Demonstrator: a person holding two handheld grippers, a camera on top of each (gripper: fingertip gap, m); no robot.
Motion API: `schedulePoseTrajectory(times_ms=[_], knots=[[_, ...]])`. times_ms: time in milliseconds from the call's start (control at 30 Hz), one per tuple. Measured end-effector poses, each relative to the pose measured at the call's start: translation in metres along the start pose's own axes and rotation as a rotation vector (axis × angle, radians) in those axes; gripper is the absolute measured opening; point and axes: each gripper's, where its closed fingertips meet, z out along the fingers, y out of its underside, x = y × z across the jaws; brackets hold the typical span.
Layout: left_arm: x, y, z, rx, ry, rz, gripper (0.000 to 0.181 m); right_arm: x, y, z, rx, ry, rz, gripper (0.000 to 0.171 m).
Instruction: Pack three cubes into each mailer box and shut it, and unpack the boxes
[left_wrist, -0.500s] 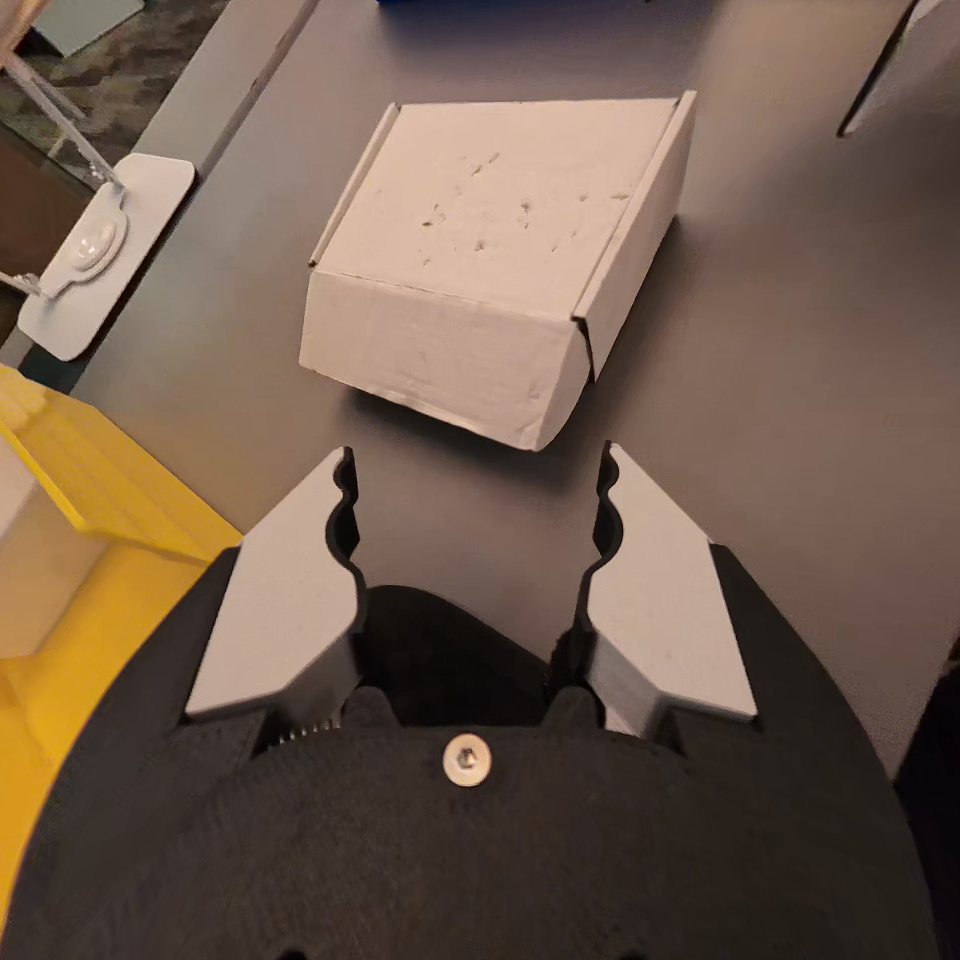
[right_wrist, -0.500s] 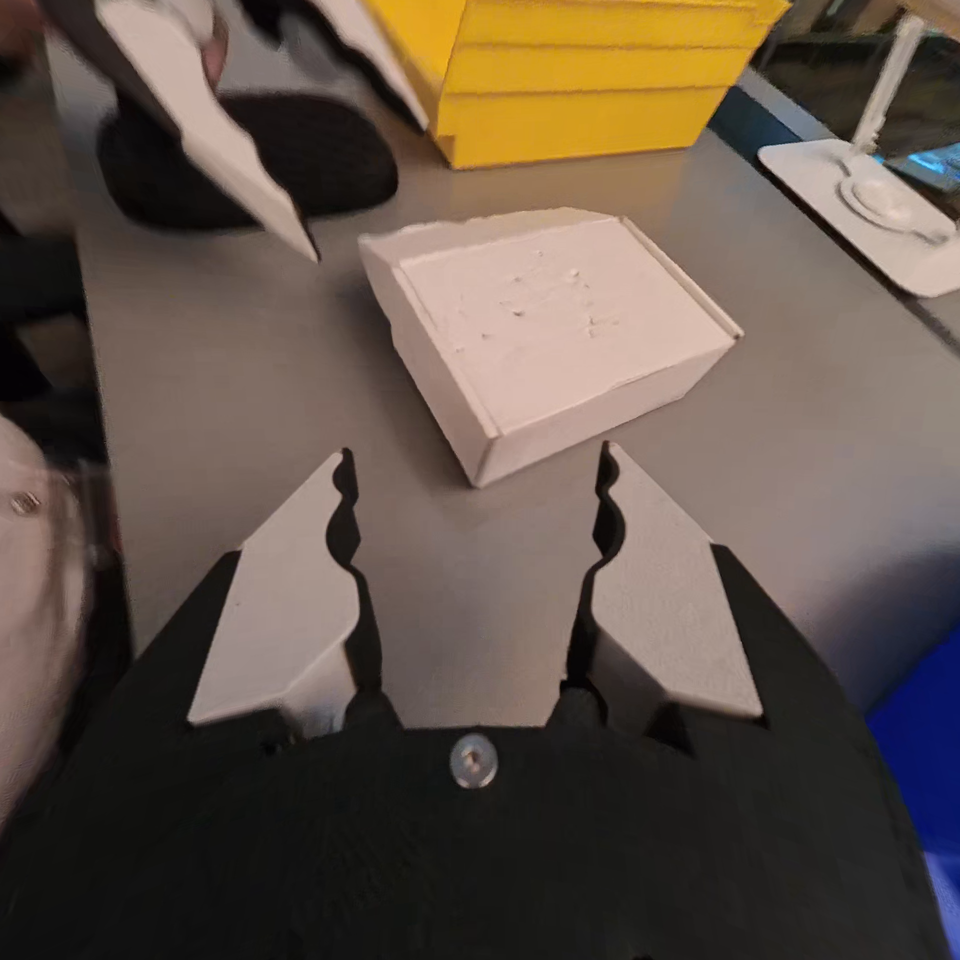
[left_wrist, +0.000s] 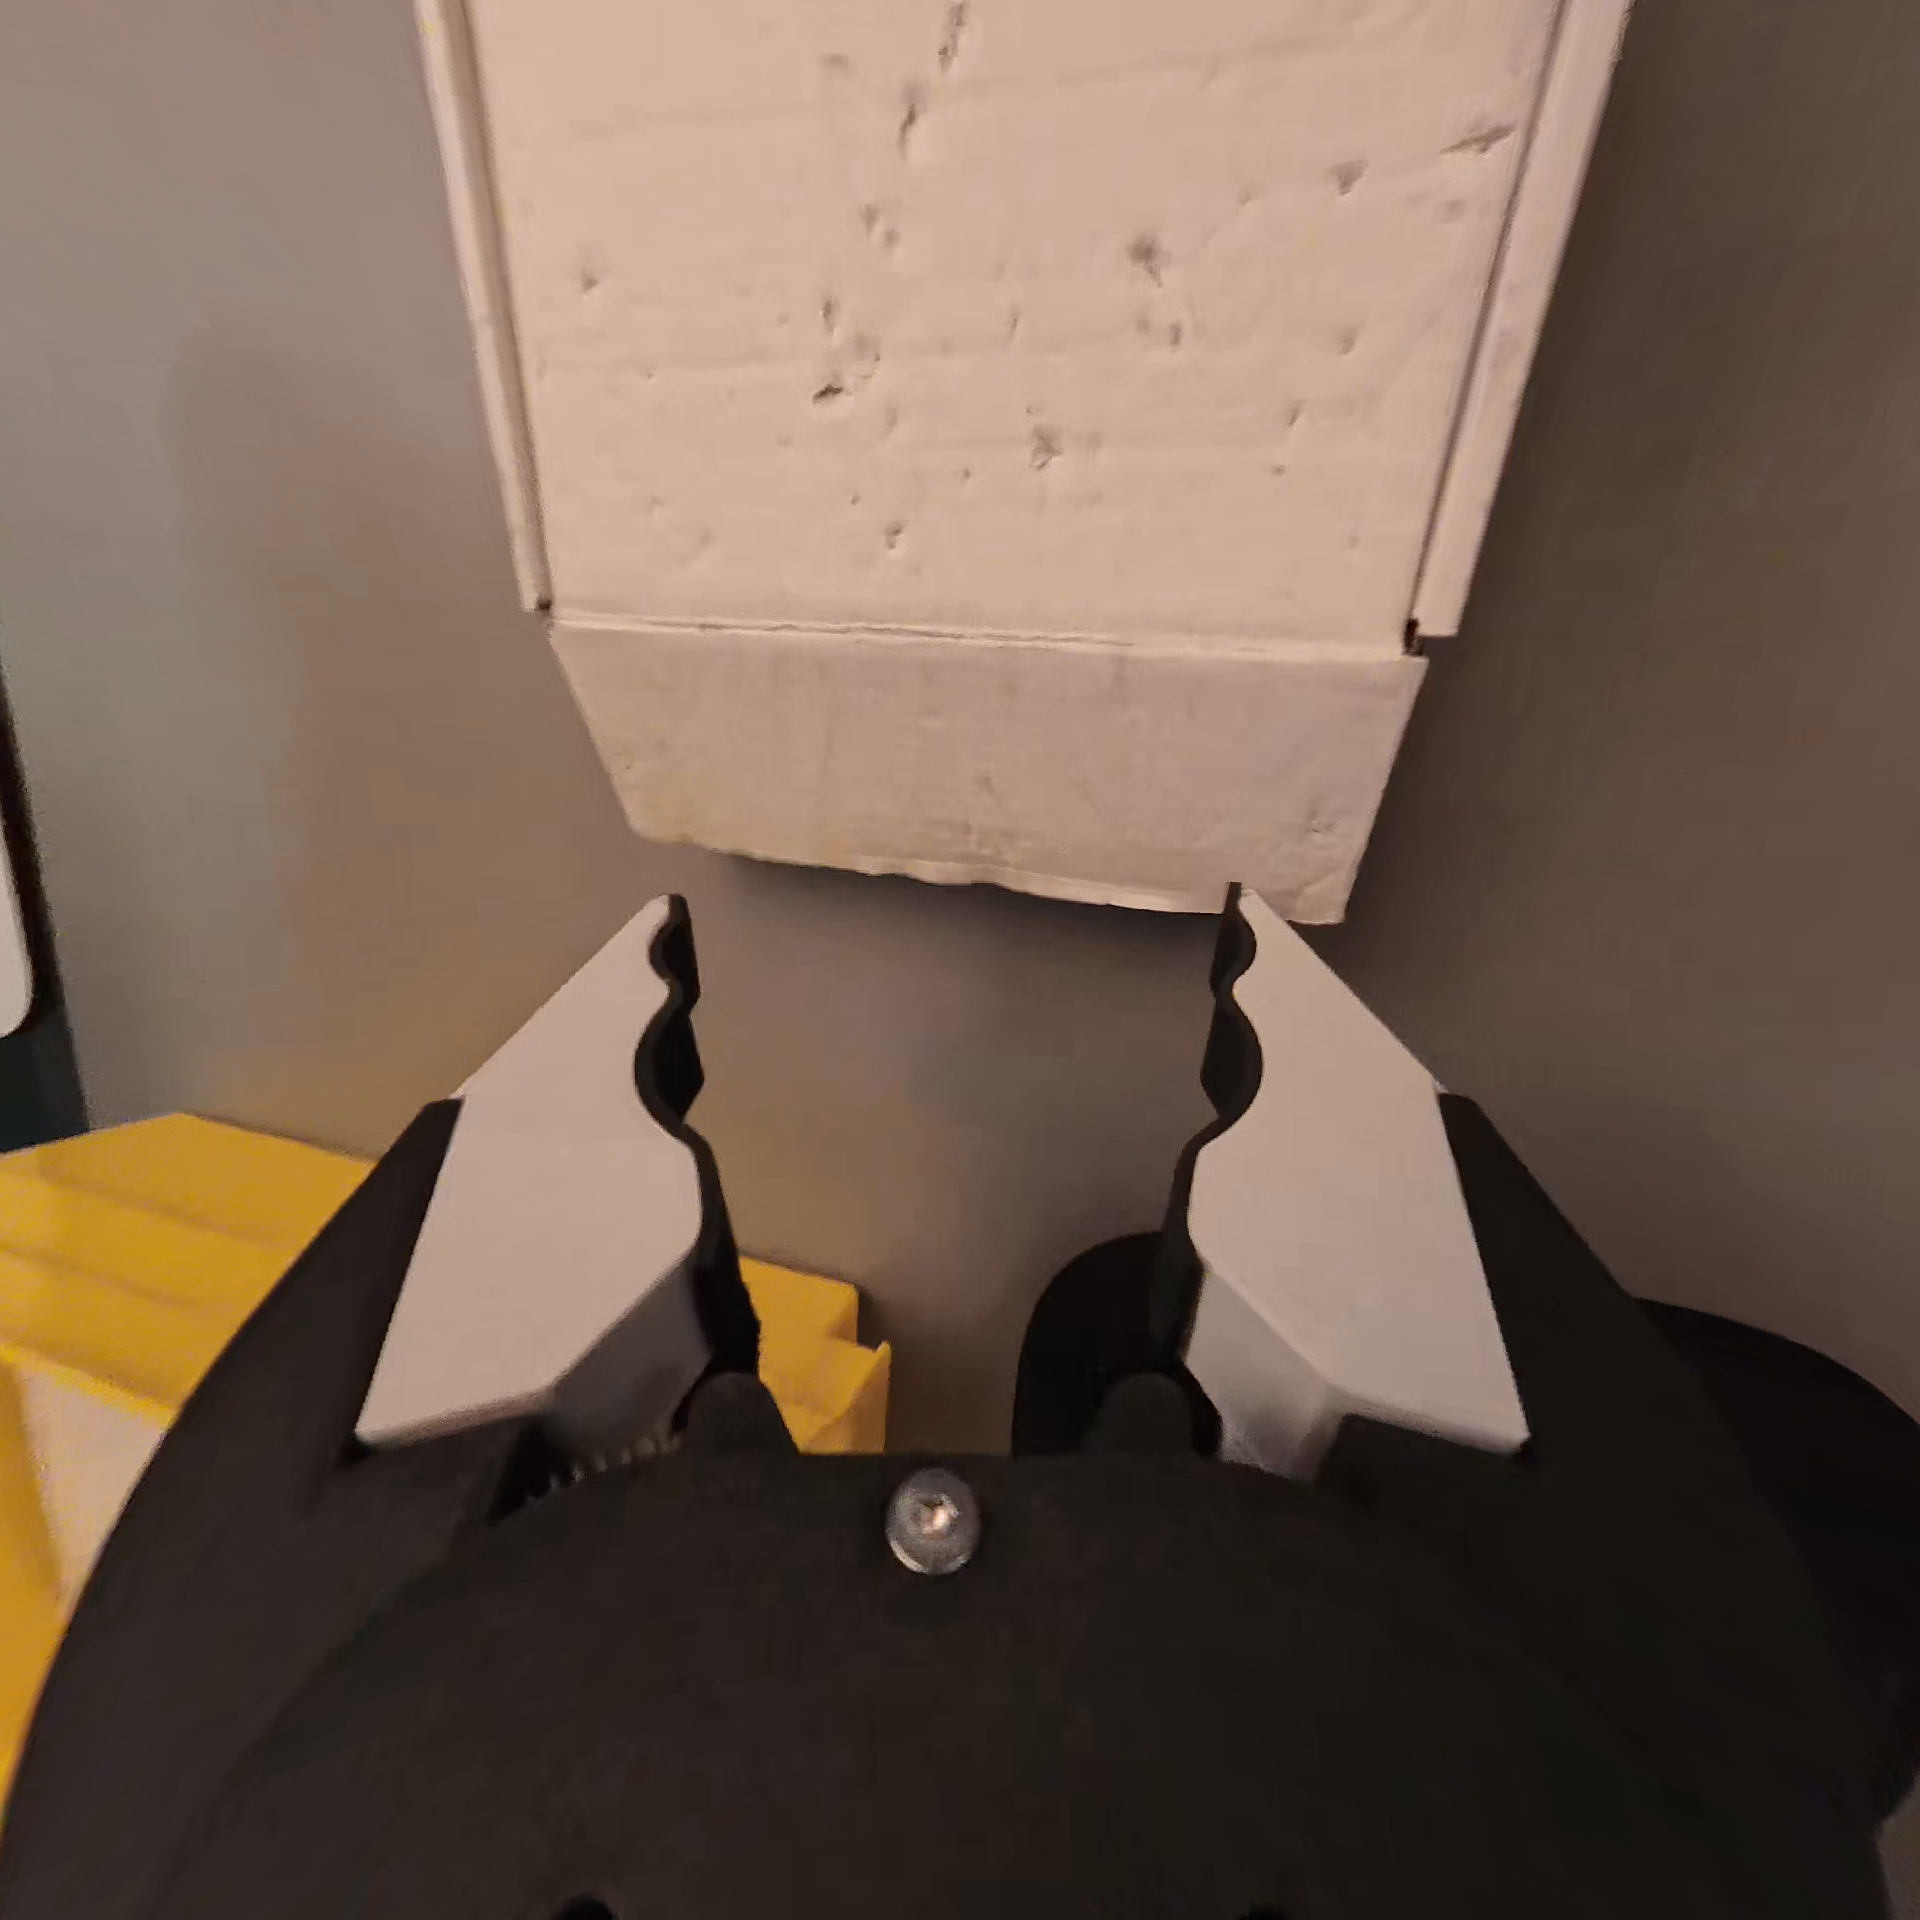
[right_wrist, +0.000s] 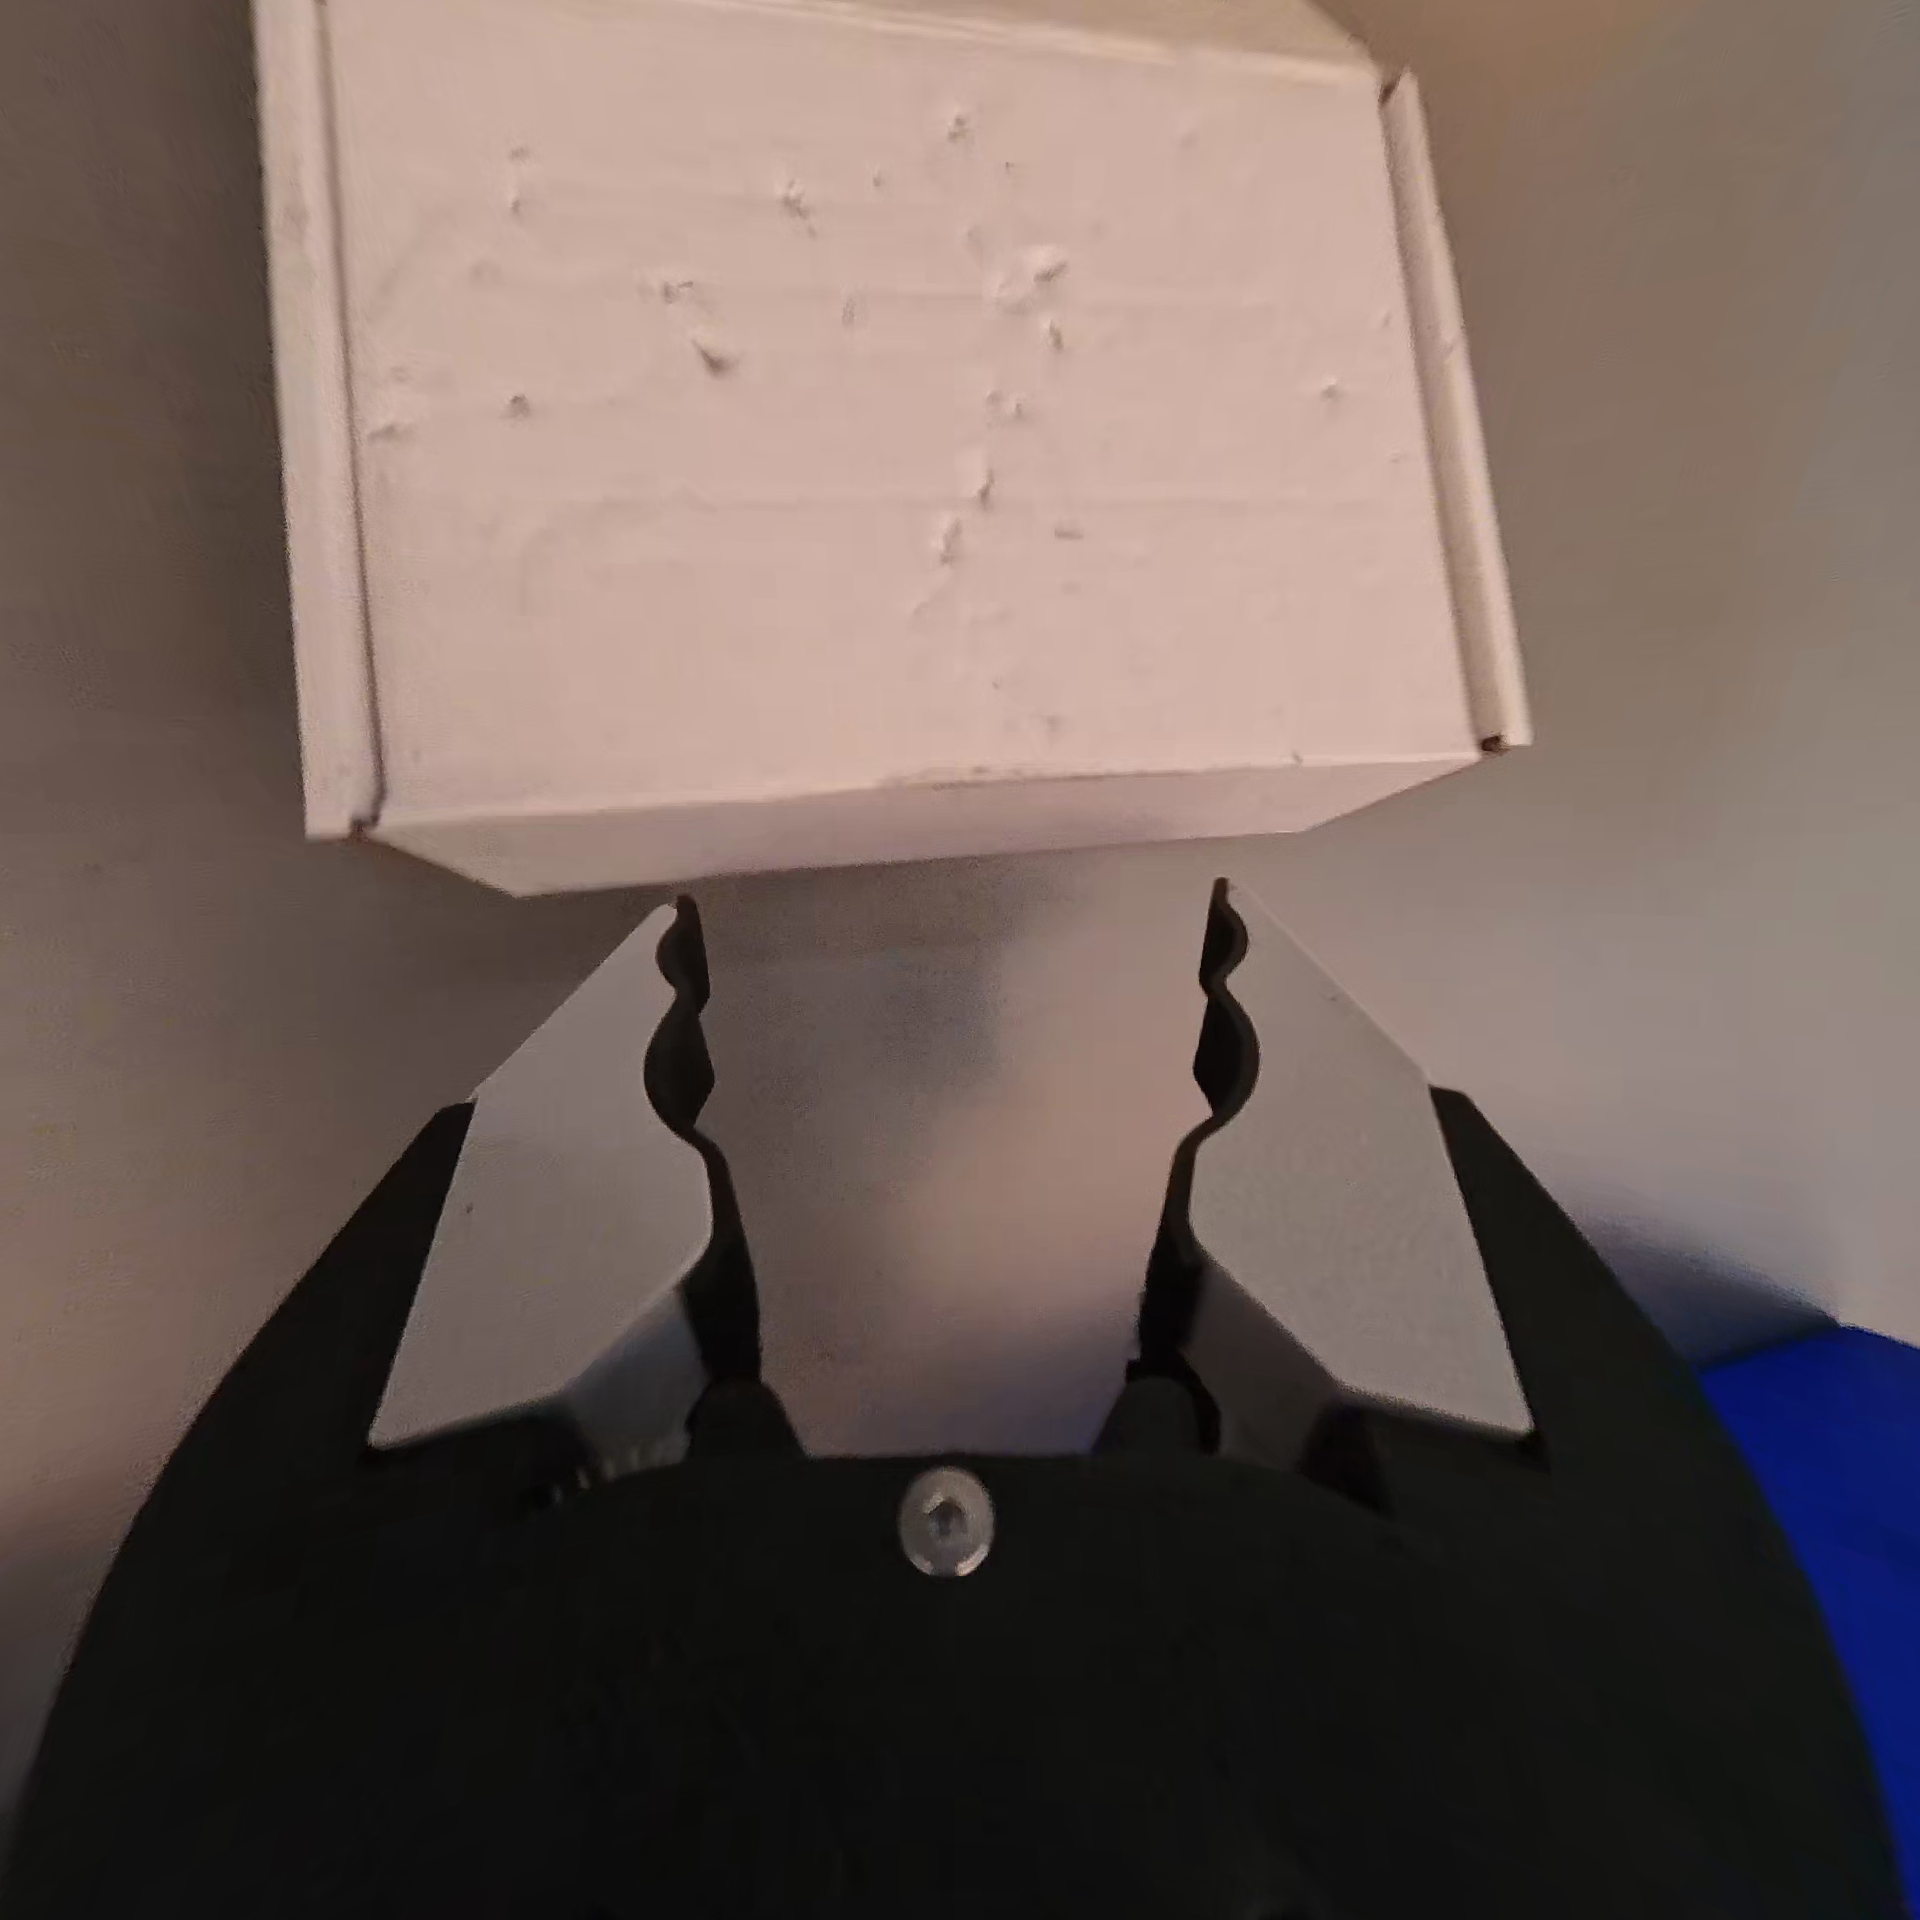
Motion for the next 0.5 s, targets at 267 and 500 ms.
schedulePoseTrajectory(times_ms=[267,500], knots=[[-0.001,-0.009,0.007,0.004,0.105,0.046,0.110,0.000,-0.003,0.011,0.027,-0.011,-0.082,0.091],[0.008,-0.016,0.023,0.001,0.093,0.063,0.107,-0.005,-0.008,0.011,0.046,0.001,-0.105,0.085]])
